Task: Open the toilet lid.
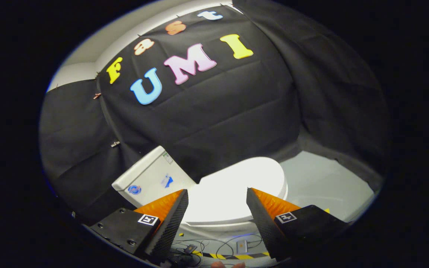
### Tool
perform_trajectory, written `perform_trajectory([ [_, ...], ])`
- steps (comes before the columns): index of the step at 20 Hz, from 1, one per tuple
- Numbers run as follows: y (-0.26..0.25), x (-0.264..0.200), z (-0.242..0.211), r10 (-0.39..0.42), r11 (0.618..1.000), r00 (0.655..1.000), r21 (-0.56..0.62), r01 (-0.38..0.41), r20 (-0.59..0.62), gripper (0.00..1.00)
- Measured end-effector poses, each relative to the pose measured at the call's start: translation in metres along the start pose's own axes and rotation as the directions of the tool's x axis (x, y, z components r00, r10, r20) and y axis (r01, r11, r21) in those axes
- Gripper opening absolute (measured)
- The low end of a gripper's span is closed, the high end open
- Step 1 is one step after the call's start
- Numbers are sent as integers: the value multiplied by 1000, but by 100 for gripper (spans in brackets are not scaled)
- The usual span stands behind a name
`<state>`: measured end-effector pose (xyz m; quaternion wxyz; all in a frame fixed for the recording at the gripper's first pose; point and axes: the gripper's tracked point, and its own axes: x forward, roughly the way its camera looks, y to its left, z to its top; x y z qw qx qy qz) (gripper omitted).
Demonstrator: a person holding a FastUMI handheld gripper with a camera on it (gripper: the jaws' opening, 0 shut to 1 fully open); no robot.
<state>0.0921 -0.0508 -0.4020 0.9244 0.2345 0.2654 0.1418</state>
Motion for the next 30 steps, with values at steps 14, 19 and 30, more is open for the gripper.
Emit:
perform_trajectory([
  [14,-127,63,-110,-13,913,958,388,129,-288,98],
  [19,-123,95,-144,35,848,936,506,158,-351,96],
  [30,-113,117,-148,82,767,949,627,136,-305,17],
])
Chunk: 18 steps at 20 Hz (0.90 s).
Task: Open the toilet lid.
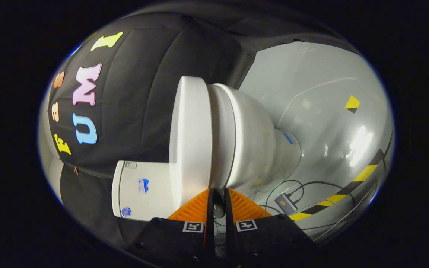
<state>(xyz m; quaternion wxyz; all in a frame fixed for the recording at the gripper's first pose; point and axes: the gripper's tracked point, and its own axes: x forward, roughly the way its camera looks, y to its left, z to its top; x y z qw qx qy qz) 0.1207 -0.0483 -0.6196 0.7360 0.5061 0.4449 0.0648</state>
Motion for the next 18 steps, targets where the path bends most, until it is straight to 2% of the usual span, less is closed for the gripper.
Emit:
perform_trajectory([
  [2,1,-1,0,-19,1000,1000,18,20,-12,17],
  [9,5,-3,-5,-7,1000,1000,16,8,-17,17],
  [10,6,21,-1,-13,999,1000,42,12,7,17],
  [12,11,6,-4,-50,998,999,-24,50,13,5],
  [16,43,-13,4,-90,991,993,-93,97,75,6],
  [18,63,-20,5,-128,973,985,-179,148,118,6],
])
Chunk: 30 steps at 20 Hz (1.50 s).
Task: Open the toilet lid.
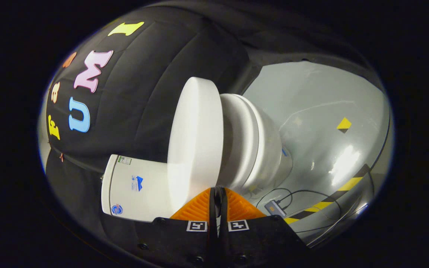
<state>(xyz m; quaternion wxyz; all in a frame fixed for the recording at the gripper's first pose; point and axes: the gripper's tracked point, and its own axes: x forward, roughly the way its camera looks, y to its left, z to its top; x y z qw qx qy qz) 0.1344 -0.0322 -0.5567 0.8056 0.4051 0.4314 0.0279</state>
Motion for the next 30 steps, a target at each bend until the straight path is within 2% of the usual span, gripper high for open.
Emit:
perform_trajectory([
  [3,30,-18,10,-60,992,998,-106,62,27,6],
  [7,88,-42,17,-75,975,992,-200,95,102,6],
  [11,125,-55,14,-152,930,967,-301,209,204,5],
  [13,136,-59,13,-185,920,951,-297,256,247,5],
  [16,158,-64,5,-185,923,944,-282,263,273,6],
  [19,180,-67,-1,-179,902,937,-330,278,300,5],
  [27,259,-70,-35,-140,820,923,-481,311,358,6],
  [30,285,-68,-52,-118,774,915,-542,327,385,6],
])
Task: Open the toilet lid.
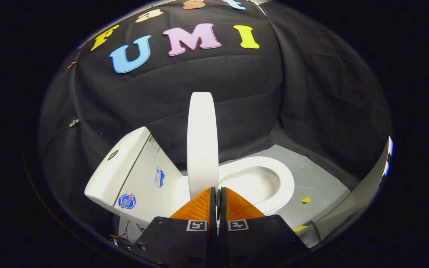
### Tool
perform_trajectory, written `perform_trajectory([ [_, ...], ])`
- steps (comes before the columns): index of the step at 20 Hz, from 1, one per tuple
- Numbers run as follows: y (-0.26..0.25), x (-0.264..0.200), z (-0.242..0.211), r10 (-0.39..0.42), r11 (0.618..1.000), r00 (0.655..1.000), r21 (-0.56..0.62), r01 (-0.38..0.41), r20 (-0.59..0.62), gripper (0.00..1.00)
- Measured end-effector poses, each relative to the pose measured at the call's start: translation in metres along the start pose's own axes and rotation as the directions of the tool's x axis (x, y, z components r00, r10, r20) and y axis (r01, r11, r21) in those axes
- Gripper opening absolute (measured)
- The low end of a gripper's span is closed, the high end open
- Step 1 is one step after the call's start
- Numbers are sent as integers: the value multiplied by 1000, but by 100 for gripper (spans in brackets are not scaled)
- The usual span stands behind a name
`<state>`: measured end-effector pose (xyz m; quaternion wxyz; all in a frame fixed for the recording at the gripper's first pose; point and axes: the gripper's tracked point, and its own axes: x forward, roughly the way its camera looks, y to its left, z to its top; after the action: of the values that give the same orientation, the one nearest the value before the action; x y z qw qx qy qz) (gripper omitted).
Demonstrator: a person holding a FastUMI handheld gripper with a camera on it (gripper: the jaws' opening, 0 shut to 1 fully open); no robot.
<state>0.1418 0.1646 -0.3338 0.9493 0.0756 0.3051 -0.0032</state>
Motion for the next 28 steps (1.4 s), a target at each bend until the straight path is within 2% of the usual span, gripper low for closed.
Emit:
perform_trajectory([
  [7,69,-9,-4,21,993,999,-114,-16,42,6],
  [14,139,-13,-22,56,956,993,-293,-24,101,6],
  [21,152,-17,-29,26,935,991,-353,22,131,6],
  [24,153,-17,-28,36,939,992,-344,8,121,8],
  [26,154,-15,-27,65,942,992,-335,-24,110,13],
  [27,159,-15,-28,88,944,991,-326,-51,100,20],
  [28,163,-14,-32,109,942,991,-326,-76,82,39],
])
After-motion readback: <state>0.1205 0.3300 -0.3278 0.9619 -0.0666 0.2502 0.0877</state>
